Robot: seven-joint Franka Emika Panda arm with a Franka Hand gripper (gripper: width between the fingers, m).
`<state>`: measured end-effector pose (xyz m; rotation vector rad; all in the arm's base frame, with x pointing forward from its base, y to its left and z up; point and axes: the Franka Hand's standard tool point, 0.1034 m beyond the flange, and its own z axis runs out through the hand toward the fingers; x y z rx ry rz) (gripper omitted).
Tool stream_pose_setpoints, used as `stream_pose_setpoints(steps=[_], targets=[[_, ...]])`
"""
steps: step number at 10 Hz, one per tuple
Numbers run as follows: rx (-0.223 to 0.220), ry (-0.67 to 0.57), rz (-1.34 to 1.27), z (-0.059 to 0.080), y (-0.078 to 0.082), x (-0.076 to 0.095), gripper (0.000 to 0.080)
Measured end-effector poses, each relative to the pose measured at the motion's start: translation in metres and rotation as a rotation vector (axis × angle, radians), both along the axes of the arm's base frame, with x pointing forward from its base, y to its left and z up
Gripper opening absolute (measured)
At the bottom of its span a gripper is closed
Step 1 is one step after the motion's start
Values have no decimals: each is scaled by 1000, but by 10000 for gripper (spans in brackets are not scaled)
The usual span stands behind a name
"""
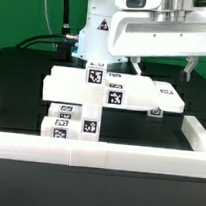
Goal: Assemble chair
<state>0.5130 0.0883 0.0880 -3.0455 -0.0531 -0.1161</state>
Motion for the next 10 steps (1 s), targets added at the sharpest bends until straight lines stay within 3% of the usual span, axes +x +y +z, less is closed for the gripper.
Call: stream_pose_setpoints(steps=[3,5,10], targets=[[2,5,-26,0,0,-2,649],[6,41,-132,-7,7,-19,649],[1,43,-142,-13,9,-23,649]])
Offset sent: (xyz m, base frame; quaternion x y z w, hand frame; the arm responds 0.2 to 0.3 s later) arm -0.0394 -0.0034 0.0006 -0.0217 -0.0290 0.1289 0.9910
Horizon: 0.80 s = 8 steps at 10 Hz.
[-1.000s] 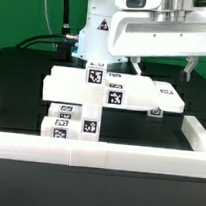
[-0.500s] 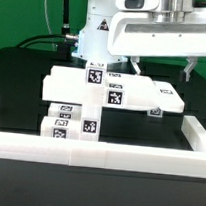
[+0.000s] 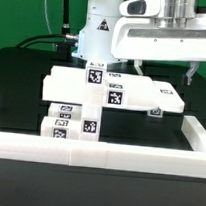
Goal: Assemble chair
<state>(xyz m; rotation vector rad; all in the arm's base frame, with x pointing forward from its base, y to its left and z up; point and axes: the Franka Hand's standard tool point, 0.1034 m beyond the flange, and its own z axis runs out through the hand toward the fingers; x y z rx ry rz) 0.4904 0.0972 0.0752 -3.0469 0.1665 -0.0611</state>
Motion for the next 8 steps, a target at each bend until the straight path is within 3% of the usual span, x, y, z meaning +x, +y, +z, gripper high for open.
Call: stream_pose_setpoints(steps=[4,8], targets=[[-35,-16,-2,-31,9,-39,649],[-62,-28,-7,-53,-2,-44,649]])
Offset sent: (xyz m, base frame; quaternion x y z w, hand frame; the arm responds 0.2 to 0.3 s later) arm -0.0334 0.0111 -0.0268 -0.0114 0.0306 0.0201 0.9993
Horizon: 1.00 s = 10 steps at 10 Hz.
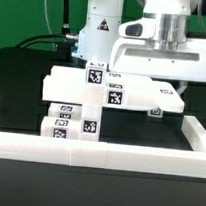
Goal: Assemble chair
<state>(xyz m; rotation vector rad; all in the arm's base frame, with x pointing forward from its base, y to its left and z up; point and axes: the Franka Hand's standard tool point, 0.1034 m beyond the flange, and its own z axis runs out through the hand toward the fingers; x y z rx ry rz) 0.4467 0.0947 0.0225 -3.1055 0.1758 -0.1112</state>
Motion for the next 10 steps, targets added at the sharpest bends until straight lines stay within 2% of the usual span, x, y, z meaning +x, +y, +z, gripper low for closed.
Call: stream_pose_setpoints(steps=[2,4,5,6,7,8,10], targets=[[-10,-7,-6,-10,-2,-2,649],[-9,-17,-14,-10,-2,-1,649],[-12,-33,-17,-11,-4,2,533],[-13,-38,-17,-11,-5,3,533],[-13,-44,-16,-11,-3,4,350],[-11,-53,-8,-11,2,4,284],[-8,-53,5,-10,7,4,284]])
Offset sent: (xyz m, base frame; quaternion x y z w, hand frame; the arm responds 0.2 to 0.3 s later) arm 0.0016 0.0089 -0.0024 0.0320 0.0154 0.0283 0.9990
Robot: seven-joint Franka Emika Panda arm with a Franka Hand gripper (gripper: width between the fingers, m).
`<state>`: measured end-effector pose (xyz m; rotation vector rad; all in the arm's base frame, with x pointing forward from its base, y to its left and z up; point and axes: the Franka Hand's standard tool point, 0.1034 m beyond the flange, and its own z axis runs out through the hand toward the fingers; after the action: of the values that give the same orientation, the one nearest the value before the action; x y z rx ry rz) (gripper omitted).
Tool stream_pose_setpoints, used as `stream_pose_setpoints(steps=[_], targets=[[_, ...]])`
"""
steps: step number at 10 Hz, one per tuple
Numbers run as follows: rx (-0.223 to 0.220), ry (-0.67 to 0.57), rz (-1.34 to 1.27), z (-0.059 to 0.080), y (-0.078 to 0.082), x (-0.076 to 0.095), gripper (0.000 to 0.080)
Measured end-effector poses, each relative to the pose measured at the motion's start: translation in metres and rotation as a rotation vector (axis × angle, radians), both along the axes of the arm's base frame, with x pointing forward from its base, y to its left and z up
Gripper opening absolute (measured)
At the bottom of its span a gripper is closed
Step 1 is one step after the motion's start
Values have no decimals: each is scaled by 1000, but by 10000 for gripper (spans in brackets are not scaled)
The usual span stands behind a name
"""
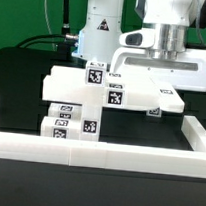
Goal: Assemble chair
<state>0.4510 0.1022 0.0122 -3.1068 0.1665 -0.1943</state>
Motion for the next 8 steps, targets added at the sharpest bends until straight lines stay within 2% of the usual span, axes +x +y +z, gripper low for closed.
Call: stream_pose_setpoints(steps=[2,5,6,7,8], targets=[[7,39,13,9,-3,2,284],[22,72,62,65,-23,15,284],[17,86,118,84,-39,22,284],[13,95,162,101,-52,35,284],[8,77,167,115,-57,52,285]])
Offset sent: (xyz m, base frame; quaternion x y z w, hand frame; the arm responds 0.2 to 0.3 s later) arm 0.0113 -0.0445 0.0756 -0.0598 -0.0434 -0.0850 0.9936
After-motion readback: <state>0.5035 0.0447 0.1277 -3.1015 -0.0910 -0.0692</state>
